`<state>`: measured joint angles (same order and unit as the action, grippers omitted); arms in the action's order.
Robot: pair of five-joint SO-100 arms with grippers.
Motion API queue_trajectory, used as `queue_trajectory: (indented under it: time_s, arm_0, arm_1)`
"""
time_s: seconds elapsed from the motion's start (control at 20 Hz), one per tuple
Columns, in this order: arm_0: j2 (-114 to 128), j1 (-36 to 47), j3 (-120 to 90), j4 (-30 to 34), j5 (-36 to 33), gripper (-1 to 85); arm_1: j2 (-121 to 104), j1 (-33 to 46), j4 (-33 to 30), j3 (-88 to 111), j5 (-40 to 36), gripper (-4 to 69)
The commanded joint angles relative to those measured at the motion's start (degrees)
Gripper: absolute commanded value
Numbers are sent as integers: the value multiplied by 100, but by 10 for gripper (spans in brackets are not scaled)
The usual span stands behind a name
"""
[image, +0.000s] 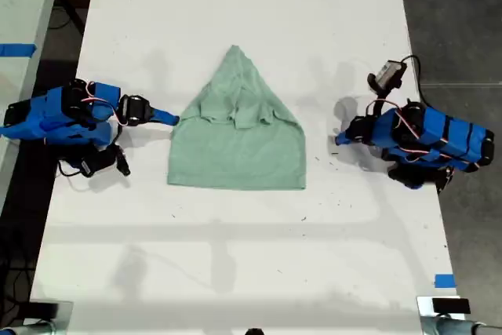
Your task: Fold t shirt
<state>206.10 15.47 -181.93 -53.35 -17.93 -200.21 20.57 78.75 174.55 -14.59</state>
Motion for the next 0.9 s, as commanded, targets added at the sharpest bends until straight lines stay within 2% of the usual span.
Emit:
queue_trajectory:
  time_s: [0.0, 0.25, 0.4, 0.45, 0.85]
  arm_0:
    - [35, -44, -18, -26, 70, 0]
    - [35, -44, -18, -26, 70, 0]
    - [35, -44, -18, -26, 62, 0]
    - [35, -44, -18, -26, 62, 0]
    - [35, -26, 18, -62, 62, 0]
  arm_1:
    - [-79, 44, 18, -35, 18, -18]
    - [-79, 0, -53, -44, 9, -18]
    - [-79, -114, -378, 79, -422, -19]
    - [-79, -185, -396, 123, -246, -12]
    - [-79, -167, -501, 149, -281, -19]
